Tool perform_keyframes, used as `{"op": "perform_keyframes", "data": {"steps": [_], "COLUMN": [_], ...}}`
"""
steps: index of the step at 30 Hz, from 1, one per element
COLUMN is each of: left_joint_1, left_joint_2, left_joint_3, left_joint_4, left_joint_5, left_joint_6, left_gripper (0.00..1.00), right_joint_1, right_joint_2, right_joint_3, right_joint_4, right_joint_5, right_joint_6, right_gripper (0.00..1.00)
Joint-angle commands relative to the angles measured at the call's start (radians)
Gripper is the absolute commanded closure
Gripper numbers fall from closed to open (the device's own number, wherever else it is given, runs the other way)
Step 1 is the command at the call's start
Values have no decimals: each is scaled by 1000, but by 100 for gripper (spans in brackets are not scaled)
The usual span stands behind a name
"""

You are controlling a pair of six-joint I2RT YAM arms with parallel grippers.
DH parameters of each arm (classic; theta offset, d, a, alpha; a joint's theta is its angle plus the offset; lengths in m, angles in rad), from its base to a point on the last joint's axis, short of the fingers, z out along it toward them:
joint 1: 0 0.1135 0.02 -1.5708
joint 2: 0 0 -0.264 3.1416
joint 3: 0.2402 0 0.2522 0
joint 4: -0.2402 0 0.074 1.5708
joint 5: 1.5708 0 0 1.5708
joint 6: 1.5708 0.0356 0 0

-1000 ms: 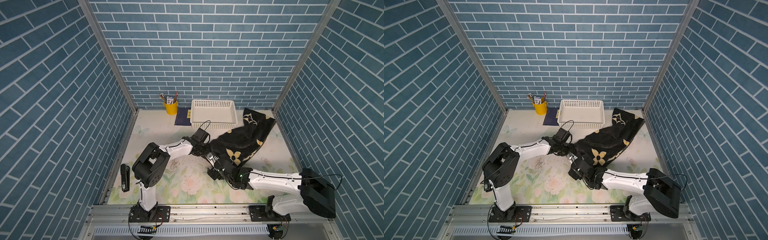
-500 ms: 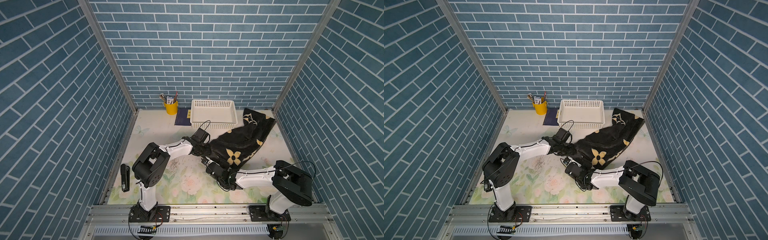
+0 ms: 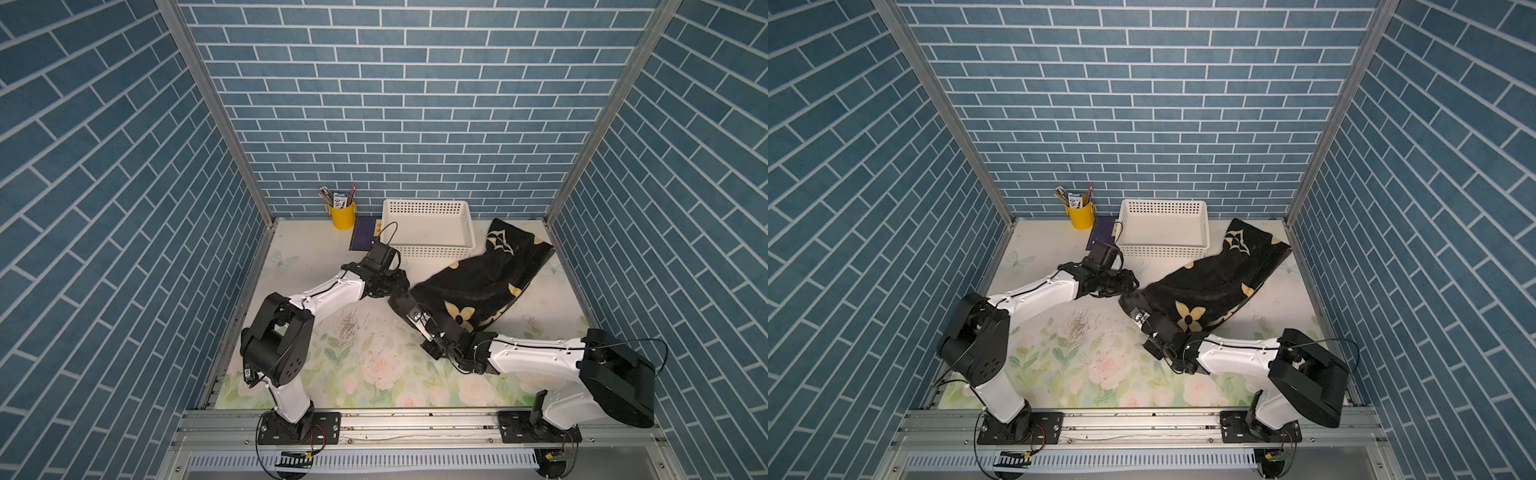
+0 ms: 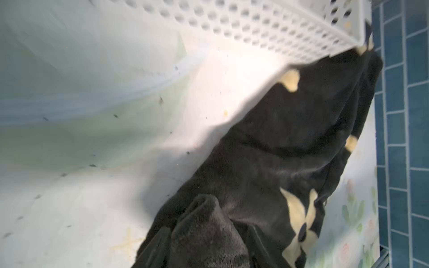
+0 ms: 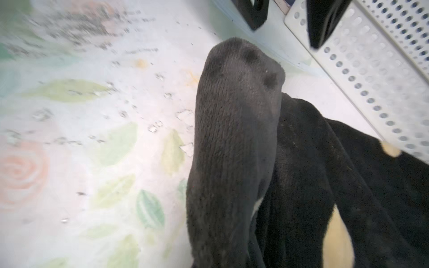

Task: Roll up the pillowcase
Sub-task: Roll the pillowcase at the center of the board.

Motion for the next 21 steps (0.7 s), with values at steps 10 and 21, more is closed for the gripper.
{"op": "perform_keyframes", "data": {"steps": [10,21], "left_joint_1": [18,-72], "left_joint_2": [-76,-34], "left_joint_3": [-46,-50], "left_joint_4": [6,34], "left_joint_5": [35,77], "left_joint_6": [23,80], "left_gripper": [42,43], "right_joint_1": [-370,-628], "right_joint_2": [71,215], "right_joint_3": [-129,-167], "right_joint_4": [196,305], "right_joint_5": [-735,-953], "right_joint_6": [314,497], "right_gripper": [100,100]}}
